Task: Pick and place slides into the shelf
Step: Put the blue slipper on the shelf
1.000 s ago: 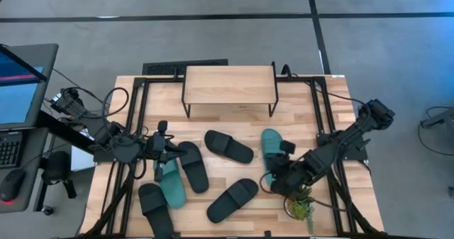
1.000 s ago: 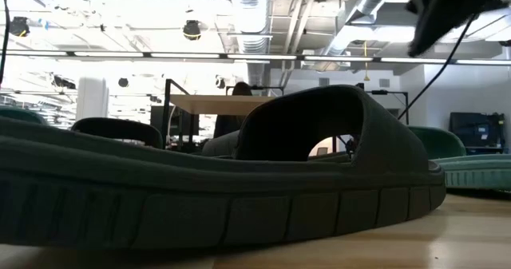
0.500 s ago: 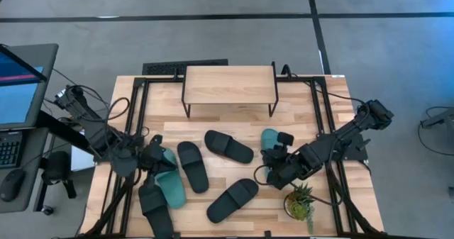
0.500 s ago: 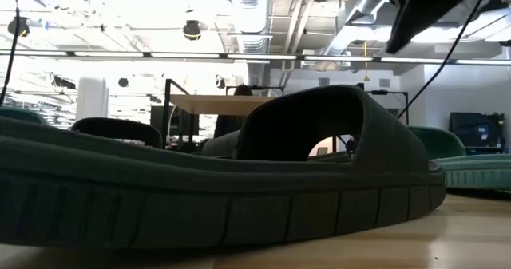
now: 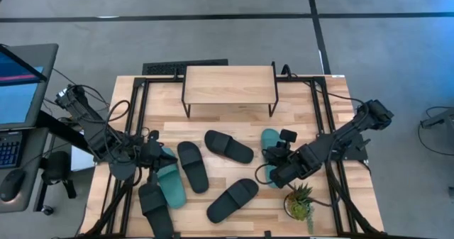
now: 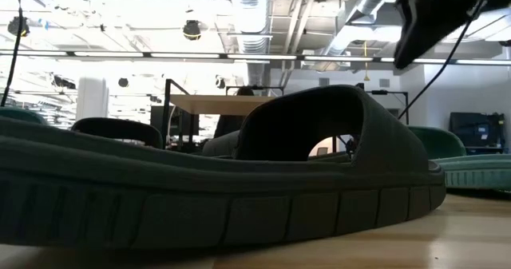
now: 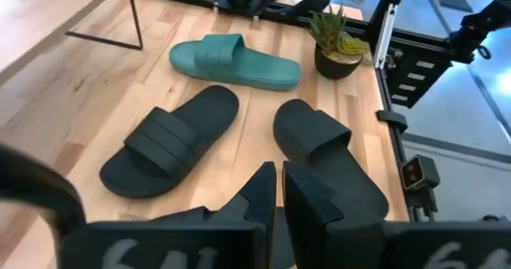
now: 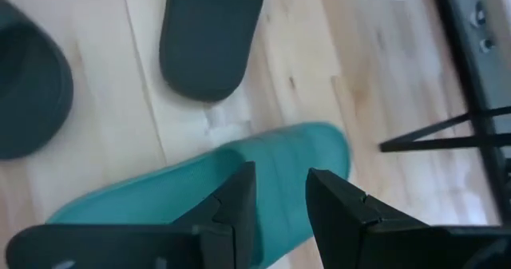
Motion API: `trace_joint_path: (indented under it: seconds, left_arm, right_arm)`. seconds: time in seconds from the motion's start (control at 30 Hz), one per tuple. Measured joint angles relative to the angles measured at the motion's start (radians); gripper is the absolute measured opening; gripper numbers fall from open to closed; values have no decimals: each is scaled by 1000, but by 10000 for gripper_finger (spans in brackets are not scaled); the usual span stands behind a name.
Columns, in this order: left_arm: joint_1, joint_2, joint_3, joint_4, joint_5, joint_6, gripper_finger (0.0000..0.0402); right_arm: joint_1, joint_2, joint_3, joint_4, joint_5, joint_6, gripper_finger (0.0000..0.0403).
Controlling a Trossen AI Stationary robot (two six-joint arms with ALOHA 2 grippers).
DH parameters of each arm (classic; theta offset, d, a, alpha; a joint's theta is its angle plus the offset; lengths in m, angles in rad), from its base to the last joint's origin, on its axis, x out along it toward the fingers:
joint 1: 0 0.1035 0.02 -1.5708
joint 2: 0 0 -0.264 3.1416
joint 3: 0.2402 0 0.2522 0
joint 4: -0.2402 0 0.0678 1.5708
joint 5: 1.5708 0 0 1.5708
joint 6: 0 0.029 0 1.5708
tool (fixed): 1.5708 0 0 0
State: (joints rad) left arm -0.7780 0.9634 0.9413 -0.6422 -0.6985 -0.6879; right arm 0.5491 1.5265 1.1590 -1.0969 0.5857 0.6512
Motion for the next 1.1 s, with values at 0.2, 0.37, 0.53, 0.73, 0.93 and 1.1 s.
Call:
trace_joint_path:
  seconds: [0.2, 0.37, 0.53, 0.73, 0.93, 1.1]
  left_arm:
    - [0, 0, 0, -2, -24, 13, 14]
    - [0, 0, 0, -20, -31, 13, 14]
    - [1, 0, 0, -28, -50, 24, 14]
    - [1, 0, 0, -28, -54, 41, 14]
    - [1, 0, 0, -27, -76, 40, 14]
    - [1, 0, 0, -23, -75, 19, 14]
  right_arm:
    - [33, 0, -58, 57, -40, 32, 100]
    - [47, 0, -81, 63, -40, 86, 102]
    - [43, -1, -99, 65, -41, 143, 121]
    - [15, -1, -102, 60, -45, 132, 153]
    - [-8, 23, -145, 111, -54, 74, 168]
    - [6, 49, -153, 131, -68, 75, 163]
